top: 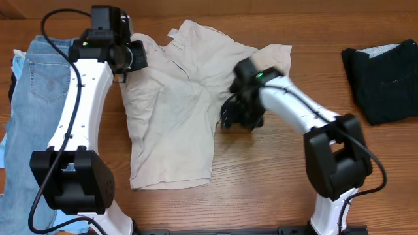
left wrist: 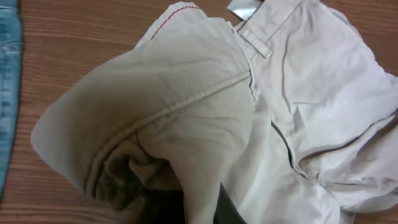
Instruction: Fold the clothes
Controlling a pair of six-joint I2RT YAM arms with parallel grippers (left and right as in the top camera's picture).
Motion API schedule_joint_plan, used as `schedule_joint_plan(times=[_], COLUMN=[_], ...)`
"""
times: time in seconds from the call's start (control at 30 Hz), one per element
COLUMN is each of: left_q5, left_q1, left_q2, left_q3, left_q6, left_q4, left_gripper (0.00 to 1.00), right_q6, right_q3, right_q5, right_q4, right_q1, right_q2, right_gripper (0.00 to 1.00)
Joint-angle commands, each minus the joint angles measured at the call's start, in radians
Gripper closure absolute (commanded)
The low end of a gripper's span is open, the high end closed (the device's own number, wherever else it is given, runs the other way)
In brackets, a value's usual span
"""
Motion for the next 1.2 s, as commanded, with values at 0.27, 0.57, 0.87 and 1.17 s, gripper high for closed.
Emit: schedule_joint_plan(times=[0.27,0.57,0.87,1.17], left_q5=[-0.011,-0.092,-0.18,-0.052], left_q1=[0.013,0.016,0.02,-0.047], left_q2=[-0.011,-0.011,-0.011,-0.011], left_q3=[0.024,0.023,0.022,-0.128], left_q6=[-0.021,-0.001,0.013,-0.075], left_q4=[0.011,-0.03,-0.298,-0.357], left_gripper=[0.96,0.96,0.94,0.96], right_q6=[-0.002,0.023,-0.105,-0.252], right_q3=[-0.093,-0.094,-0.094,-0.094], right_q5=[0.034,0.127,0.129,0.113], right_q4=[0.197,0.124,0.204,0.445], right_q1=[0.201,0.187,-0.117,-0.341], right_q2=[-0.006,-0.006,-0.006,-0.006], right_gripper=[0.28,0.96,0.96,0.96])
